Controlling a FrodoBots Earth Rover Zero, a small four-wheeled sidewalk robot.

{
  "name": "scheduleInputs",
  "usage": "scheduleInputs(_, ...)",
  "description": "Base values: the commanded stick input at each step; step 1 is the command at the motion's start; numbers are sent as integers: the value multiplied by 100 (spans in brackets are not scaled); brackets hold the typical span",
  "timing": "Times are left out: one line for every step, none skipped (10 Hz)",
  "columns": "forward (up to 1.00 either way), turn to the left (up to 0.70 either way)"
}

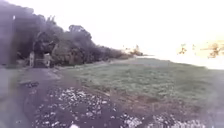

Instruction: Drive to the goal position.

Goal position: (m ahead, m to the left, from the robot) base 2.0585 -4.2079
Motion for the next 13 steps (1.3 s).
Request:
scheduleInputs(0,-85)
scheduleInputs(0,-85)
scheduleInputs(0,-85)
scheduleInputs(0,-85)
scheduleInputs(0,-85)
scheduleInputs(0,-85)
scheduleInputs(0,-85)
scheduleInputs(0,-47)
scheduleInputs(0,-24)
scheduleInputs(0,0)
scheduleInputs(0,0)
scheduleInputs(0,0)
scheduleInputs(0,0)
